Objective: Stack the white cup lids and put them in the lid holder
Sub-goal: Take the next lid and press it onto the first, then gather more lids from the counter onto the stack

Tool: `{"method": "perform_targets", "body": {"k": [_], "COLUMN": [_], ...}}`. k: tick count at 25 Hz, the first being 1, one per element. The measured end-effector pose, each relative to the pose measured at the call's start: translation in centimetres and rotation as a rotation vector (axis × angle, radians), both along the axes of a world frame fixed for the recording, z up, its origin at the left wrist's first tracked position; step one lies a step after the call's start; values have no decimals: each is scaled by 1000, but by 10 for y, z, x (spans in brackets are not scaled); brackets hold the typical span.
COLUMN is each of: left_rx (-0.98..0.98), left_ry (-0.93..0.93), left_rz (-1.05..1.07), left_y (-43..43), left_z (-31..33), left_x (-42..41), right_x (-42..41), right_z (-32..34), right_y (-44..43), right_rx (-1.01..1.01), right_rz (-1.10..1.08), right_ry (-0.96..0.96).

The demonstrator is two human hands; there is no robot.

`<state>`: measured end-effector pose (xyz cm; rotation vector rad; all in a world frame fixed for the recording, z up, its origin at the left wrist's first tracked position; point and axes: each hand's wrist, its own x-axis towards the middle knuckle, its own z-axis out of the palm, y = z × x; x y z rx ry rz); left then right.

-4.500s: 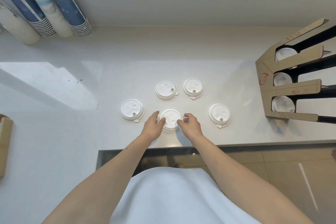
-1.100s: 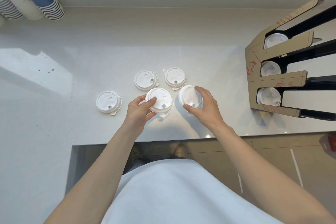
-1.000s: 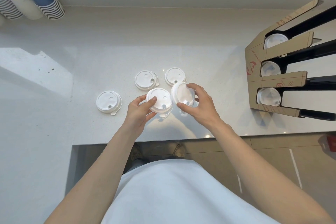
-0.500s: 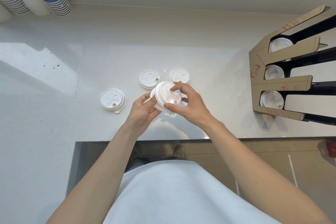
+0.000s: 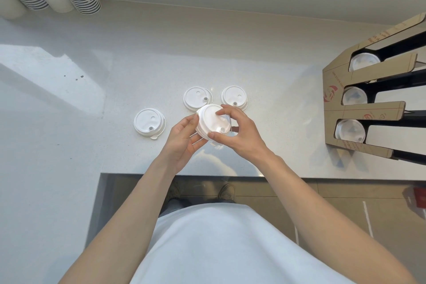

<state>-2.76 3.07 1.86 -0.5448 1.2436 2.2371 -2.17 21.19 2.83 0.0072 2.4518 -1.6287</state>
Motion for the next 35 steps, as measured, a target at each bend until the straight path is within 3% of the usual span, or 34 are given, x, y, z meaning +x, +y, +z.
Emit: {"method": "perform_targets", "body": {"k": [7,12,22,35], "left_rx": [-43,-57,-175,-403], "left_ry": [19,7,33,52], "left_rz": [-9,26,78,280], "left_y": [-11,-22,-45,-99], "left_z": [4,3,1,-9], "left_x": [2,2,5,16], "right_x": [-1,-5,-10,-18], "right_z": [2,0,0,-5], "right_y": [-12,-19,-44,-110], "right_rx": [12,-141,-145,-139], "right_rz": [36,-128,-217,-139], "right_ry": [29,-40,-67,-77]}}
